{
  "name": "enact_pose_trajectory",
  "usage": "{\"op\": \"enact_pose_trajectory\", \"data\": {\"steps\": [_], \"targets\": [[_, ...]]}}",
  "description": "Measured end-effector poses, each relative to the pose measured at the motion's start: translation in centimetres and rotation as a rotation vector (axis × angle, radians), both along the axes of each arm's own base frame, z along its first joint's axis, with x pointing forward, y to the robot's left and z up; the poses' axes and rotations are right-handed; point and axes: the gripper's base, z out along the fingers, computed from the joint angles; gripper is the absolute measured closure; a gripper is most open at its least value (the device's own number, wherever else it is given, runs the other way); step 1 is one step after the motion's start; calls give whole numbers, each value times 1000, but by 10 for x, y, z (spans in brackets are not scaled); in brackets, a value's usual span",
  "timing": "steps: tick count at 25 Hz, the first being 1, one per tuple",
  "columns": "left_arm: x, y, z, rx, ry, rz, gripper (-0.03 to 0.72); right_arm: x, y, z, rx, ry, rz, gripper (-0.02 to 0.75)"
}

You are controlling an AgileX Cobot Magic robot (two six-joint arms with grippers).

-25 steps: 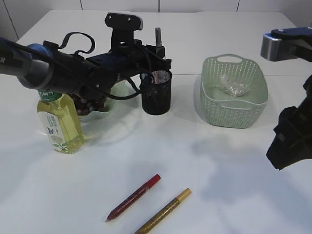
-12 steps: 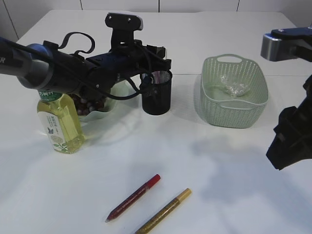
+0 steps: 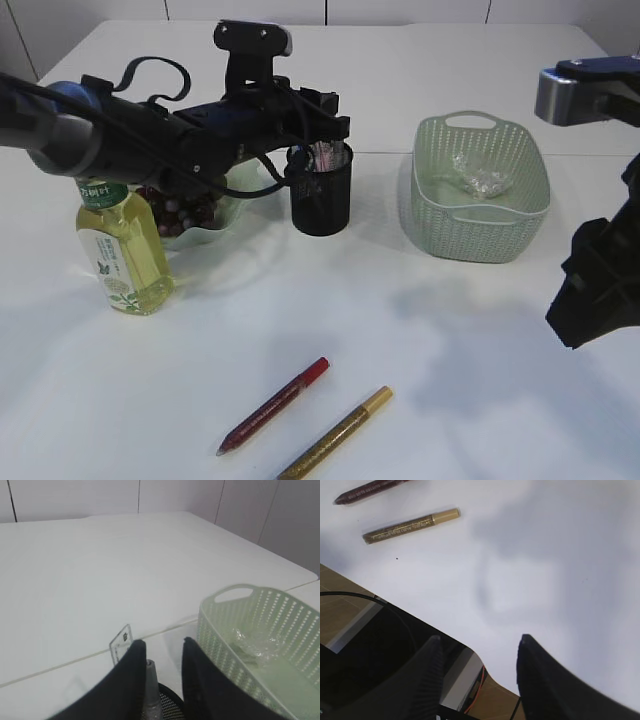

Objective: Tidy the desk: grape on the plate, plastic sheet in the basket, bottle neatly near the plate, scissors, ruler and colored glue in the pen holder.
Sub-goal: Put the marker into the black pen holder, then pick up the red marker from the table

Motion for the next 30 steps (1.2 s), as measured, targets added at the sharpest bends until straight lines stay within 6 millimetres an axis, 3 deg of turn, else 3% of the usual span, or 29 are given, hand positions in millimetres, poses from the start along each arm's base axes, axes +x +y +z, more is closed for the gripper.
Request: {"op": "enact_pose_trajectory", "data": {"steps": [9,17,21,30], "targets": [[-20,17,47,170,193,38,492,0,-1,0,-7,-3,1,355],[-73,25,87,383,440,30,491,1,-1,0,-5,5,-47,355],[-103,23,92,497,586,4,490,0,-1,0,0,10,-66,355],[-158,13,80,745,888,-134,487,0,0,0,33,46,-199,355]]}}
